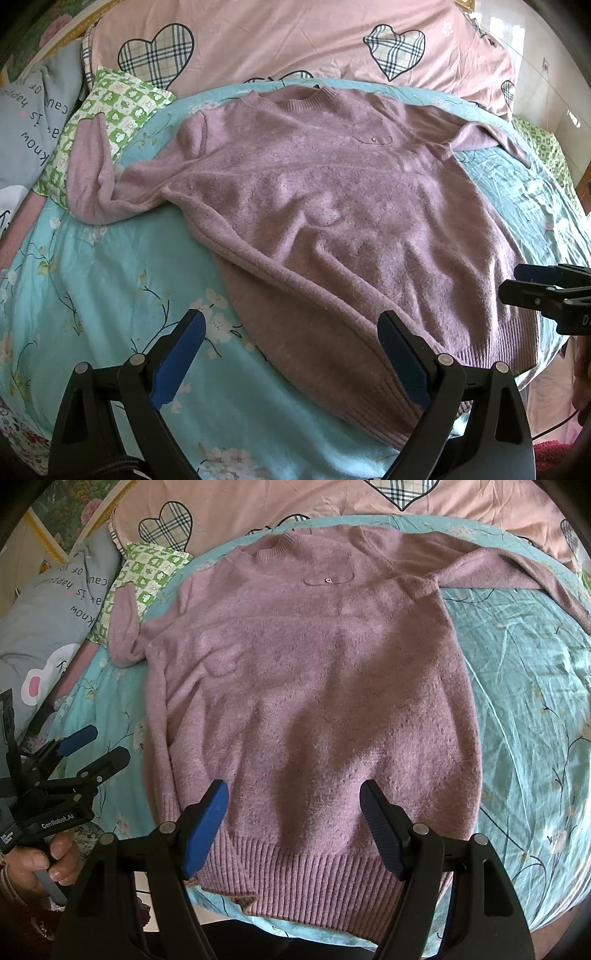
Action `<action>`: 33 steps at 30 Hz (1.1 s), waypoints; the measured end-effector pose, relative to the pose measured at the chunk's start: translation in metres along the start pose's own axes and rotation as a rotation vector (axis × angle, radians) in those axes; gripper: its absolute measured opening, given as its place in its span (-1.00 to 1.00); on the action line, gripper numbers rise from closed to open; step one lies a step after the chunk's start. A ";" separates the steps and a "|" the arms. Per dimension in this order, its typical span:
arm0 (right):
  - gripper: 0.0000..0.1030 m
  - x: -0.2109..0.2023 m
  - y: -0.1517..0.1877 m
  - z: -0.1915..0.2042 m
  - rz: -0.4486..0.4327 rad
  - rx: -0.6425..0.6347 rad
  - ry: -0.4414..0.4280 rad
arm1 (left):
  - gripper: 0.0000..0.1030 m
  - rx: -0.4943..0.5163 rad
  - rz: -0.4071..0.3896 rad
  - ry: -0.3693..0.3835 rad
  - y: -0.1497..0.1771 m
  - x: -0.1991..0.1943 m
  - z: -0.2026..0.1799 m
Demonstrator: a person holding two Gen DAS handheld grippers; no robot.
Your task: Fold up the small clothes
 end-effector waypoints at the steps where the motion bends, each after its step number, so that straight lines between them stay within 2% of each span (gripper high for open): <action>1: 0.44 0.000 0.000 0.000 0.000 0.001 -0.001 | 0.84 -0.001 -0.001 -0.001 0.000 0.000 0.000; 15: 0.44 0.000 0.001 -0.007 0.002 0.029 -0.008 | 0.84 -0.002 0.028 0.010 -0.002 0.007 -0.009; 19: 0.44 0.000 -0.002 -0.009 0.003 0.034 -0.012 | 0.84 -0.007 0.064 0.013 -0.001 0.010 -0.010; 23: 0.44 0.000 -0.002 -0.009 0.004 0.039 -0.014 | 0.84 -0.002 0.044 0.009 -0.004 0.013 -0.012; 33: 0.44 0.004 -0.008 -0.017 0.000 0.067 -0.026 | 0.84 -0.013 0.053 0.007 -0.012 0.024 -0.013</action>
Point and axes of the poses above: each gripper's, at about its wrist camera, not at the fingertips, and x roughly the way its jaws point, z to its left, y to its underside, the point moved 9 cm from there along x, roughly the way its jaws point, and after that the axes turned 13 degrees about -x, right-handed, at the moved point
